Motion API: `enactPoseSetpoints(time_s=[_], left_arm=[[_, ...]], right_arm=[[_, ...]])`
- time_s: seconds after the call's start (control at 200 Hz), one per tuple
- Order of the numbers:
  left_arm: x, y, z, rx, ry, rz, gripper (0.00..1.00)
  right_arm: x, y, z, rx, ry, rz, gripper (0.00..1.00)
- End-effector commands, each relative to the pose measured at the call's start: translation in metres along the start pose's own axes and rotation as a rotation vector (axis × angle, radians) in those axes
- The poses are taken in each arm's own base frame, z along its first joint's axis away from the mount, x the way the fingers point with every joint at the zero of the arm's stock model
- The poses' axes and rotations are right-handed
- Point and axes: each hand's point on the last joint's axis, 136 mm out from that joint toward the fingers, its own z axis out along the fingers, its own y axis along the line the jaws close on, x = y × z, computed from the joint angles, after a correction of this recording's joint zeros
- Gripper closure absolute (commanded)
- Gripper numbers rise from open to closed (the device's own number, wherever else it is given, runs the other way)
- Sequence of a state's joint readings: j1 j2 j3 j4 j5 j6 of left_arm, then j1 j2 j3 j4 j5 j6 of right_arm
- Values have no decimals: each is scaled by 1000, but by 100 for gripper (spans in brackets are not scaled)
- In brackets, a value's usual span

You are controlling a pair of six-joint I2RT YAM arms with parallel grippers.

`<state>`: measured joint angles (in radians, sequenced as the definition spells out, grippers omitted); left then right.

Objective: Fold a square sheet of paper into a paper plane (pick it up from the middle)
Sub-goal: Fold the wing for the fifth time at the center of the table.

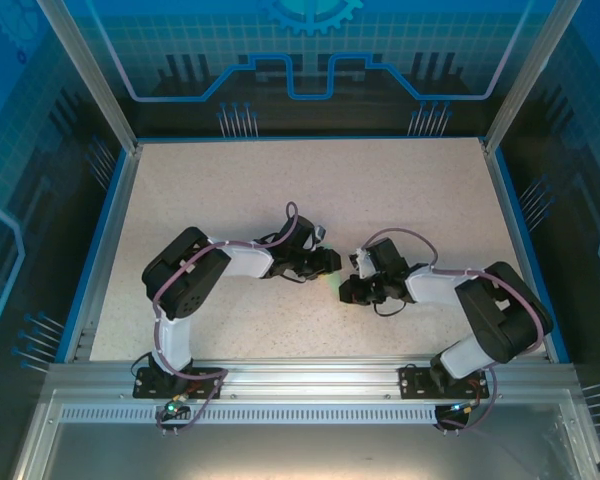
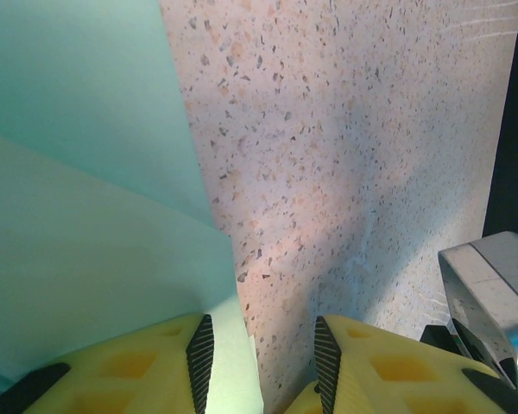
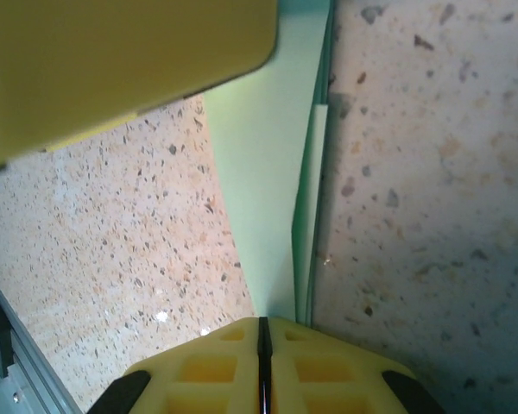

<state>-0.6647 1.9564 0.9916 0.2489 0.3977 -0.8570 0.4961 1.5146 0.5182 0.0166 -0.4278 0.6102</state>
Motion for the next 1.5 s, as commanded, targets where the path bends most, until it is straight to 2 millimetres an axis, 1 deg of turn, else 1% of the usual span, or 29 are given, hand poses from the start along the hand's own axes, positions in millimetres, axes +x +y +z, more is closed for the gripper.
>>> enactPoseSetpoints(time_s=[0.0,0.195,0.315,0.42,0.505,0.625,0.695,0.79,0.885,0.94,1.015,1.105,1.22,1.325,1.49], left_arm=[[7,36,9,-108,22,-26,59],[8,36,10,-108,24,-26,59],[8,35,10,-104,28,-26,59],[8,34,10,-99,33,-21,59],[9,33,11,-94,37,-18,59],[10,34,11,-94,42,-18,59],[10,34,11,-94,43,-21,59],[9,32,11,-89,44,-20,59],[9,31,11,-88,46,-21,59],[9,32,11,-89,48,-21,59],[9,31,12,-88,48,-21,59],[8,30,11,-86,46,-22,59],[9,29,12,-85,51,-23,59],[8,28,11,-82,52,-17,59],[8,25,10,-78,54,-4,59]], right_arm=[[59,-34,-3,105,184,142,89],[66,-44,-10,167,183,179,89],[73,-43,-14,161,190,180,88],[71,-38,-20,158,185,179,87],[56,-24,-26,128,141,152,86],[26,3,-39,70,50,103,85],[9,20,-42,17,8,71,84],[-8,42,-38,-61,-10,41,84],[-22,54,-29,-98,-15,29,84],[-29,57,-23,-106,-13,25,84],[-34,52,-13,-89,-3,36,84],[-34,38,-1,-48,9,58,85],[-19,12,13,14,53,88,86],[-3,-13,19,51,92,132,87],[21,-32,23,68,135,173,91]])
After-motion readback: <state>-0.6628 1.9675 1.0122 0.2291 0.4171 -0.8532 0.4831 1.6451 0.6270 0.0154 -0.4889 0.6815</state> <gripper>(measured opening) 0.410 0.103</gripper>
